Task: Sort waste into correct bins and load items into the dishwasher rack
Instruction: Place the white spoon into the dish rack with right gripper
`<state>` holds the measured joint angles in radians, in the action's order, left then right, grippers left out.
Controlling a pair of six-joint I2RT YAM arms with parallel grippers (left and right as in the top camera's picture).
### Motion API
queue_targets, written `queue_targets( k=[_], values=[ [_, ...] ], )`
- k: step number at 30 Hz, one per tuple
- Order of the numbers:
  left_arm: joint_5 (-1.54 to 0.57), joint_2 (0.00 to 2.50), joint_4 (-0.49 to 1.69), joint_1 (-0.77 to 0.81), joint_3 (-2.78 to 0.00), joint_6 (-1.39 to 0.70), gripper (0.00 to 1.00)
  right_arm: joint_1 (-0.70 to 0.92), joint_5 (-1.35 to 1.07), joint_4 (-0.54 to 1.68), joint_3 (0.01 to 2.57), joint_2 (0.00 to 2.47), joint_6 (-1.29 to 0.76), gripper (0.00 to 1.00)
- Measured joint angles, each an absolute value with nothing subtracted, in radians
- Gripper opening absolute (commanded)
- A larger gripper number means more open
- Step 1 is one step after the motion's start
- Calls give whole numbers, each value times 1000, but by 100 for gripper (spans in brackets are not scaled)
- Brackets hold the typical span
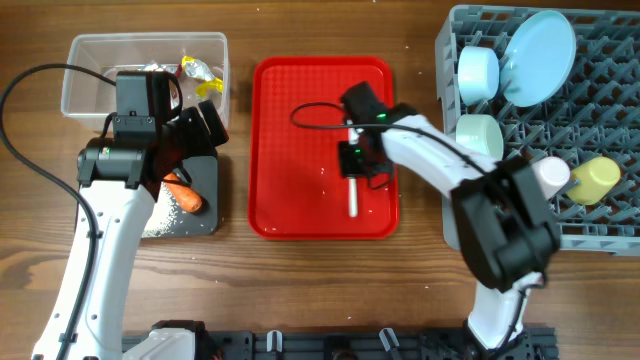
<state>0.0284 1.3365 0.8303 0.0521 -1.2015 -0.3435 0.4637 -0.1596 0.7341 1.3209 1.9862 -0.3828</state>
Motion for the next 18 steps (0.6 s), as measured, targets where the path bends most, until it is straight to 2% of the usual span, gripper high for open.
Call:
queue_targets(
  k=[6,9,15,18],
  values=[
    [28,1336,831,52,-1201,-344,100,224,-136,795,1311,1573,-401,4],
    [28,1336,830,52,-1201,-344,100,19,-82,812,1311,1417,-442,4],
    [29,1336,830,52,-1201,-344,100,-359,28,753,1311,1436,-529,4],
    [28,1336,830,52,-1201,-344,100,-451,40,671,1311,1524,-612,4]
  ],
)
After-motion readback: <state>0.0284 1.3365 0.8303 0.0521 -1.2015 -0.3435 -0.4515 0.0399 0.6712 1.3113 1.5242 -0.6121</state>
